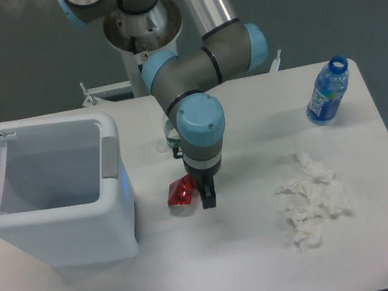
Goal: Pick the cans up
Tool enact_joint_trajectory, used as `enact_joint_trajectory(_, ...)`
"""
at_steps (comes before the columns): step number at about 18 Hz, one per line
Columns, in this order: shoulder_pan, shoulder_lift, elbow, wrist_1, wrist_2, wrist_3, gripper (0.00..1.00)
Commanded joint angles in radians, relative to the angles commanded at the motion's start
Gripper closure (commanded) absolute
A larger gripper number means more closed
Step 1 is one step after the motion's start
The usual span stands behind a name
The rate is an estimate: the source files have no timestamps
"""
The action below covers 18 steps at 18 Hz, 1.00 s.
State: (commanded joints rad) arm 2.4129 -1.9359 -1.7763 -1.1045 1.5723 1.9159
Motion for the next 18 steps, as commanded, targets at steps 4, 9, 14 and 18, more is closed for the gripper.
enact_joint_trajectory(4, 0.006, -0.005, -0.003, 0.002, -0.003, 0.005, 0.00)
enact_joint_trajectory(9, 0.005, -0.038, -0.005, 0.011, -0.006, 0.005, 0.00)
enact_joint_trajectory(14, 0.005, -0.051, -0.005, 0.011, -0.006, 0.008, 0.00)
enact_joint_trajectory(18, 0.005, -0.054, -0.005, 0.011, -0.005, 0.008, 0.00)
